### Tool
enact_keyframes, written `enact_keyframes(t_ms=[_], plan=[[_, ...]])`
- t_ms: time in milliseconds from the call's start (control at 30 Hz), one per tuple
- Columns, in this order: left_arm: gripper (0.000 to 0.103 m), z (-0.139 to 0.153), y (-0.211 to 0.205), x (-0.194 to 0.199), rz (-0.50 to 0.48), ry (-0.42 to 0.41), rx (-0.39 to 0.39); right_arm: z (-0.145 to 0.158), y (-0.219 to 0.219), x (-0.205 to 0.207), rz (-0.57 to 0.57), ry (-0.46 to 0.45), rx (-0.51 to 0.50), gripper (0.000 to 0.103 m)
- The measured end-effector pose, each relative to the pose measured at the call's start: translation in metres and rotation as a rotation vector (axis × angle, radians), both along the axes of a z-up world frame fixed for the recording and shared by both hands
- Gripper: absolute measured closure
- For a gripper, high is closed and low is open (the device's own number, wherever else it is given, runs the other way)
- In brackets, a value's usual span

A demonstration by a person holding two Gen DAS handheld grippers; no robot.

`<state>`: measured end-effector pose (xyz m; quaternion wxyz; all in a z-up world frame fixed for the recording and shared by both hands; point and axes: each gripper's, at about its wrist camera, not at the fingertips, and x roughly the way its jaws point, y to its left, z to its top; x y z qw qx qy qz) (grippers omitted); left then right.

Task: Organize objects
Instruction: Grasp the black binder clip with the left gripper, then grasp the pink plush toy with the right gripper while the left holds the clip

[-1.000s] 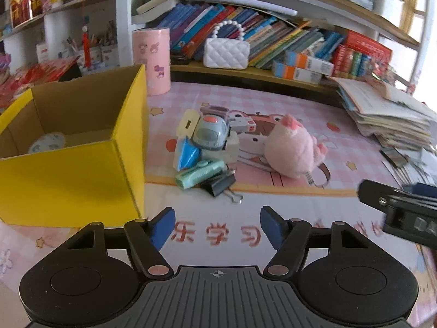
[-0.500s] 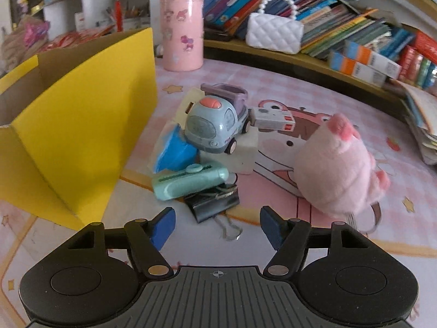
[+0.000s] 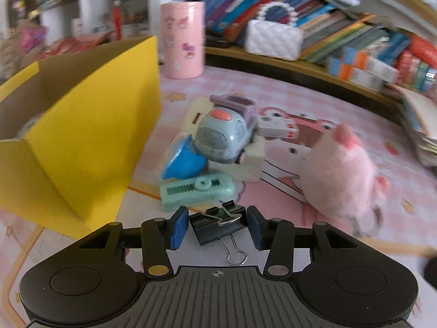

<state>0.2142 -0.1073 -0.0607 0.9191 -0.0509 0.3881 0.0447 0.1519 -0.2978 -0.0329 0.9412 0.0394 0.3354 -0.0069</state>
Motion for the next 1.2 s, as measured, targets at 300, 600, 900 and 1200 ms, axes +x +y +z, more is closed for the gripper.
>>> enact_keyframes(t_ms=[300,600,900,1200], plan=[[0.058,0.024,0.049,-0.051,-0.181,0.047,-0.103,-0.011,0.044,0.037,0.138,-0.012,-0.014,0.009],[0.058,0.03,0.094,-0.082,-0.074,0.05,-0.153,-0.037,0.108,0.084,0.366,-0.095,-0.394,0.011],[0.058,0.036,0.118,-0.097,-0.071,0.024,-0.166,-0.049,0.107,0.097,0.305,-0.063,-0.522,0.044],[0.058,0.042,0.14,-0.106,-0.1,-0.016,-0.199,-0.006,0.095,0.038,0.104,0.044,-0.113,0.044]])
